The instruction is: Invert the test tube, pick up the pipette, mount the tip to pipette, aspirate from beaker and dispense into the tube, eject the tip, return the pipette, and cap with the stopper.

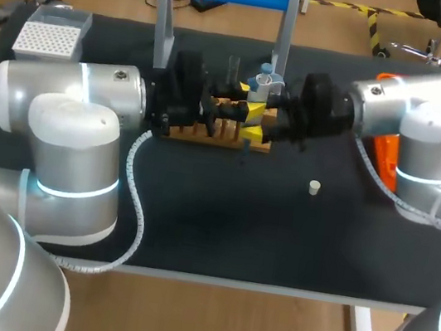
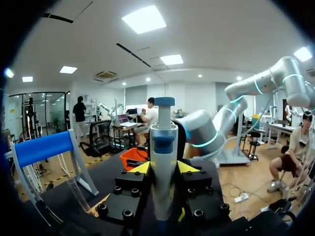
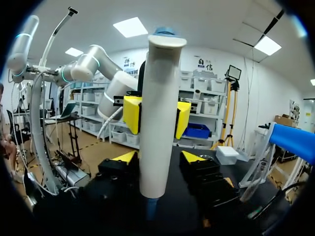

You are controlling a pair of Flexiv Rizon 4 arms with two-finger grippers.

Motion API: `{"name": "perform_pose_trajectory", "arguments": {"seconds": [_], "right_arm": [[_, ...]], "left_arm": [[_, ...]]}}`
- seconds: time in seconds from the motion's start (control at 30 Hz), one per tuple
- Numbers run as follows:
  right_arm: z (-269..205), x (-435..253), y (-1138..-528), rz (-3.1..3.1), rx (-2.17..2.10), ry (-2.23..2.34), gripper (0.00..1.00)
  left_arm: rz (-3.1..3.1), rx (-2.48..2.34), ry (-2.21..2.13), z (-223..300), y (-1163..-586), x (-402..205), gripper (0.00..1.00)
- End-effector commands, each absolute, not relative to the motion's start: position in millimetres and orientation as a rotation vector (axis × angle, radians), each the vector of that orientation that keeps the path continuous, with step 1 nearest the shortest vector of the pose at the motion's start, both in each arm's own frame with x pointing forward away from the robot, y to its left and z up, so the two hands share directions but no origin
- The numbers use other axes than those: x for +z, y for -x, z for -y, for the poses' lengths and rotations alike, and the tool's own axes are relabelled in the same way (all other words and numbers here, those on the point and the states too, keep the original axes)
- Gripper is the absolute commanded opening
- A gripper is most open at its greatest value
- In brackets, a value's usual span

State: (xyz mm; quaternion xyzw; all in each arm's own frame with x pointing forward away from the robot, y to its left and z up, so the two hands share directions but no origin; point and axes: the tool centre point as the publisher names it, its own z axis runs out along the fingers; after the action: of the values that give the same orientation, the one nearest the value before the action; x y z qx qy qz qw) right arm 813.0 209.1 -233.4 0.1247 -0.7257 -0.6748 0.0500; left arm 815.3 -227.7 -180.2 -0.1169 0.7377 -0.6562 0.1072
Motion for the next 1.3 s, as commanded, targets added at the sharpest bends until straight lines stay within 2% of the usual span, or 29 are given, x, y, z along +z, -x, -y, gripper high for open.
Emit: {"name": "perform_pose_trajectory", "arguments": {"seconds": [0.03,0.67,1.3], "right_arm": [[-201,-231,-813,2.214,-2.046,-0.381,1.00],[-127,-228,-848,2.249,-2.061,-0.351,1.00],[-99,-206,-972,2.555,-2.055,-0.163,1.00]], "left_arm": [[-2.170,-1.929,0.347,229,-815,-181,0.00],[-2.170,-1.929,0.347,229,-815,-181,0.00],[-2.170,-1.929,0.347,229,-815,-181,0.00]]}}
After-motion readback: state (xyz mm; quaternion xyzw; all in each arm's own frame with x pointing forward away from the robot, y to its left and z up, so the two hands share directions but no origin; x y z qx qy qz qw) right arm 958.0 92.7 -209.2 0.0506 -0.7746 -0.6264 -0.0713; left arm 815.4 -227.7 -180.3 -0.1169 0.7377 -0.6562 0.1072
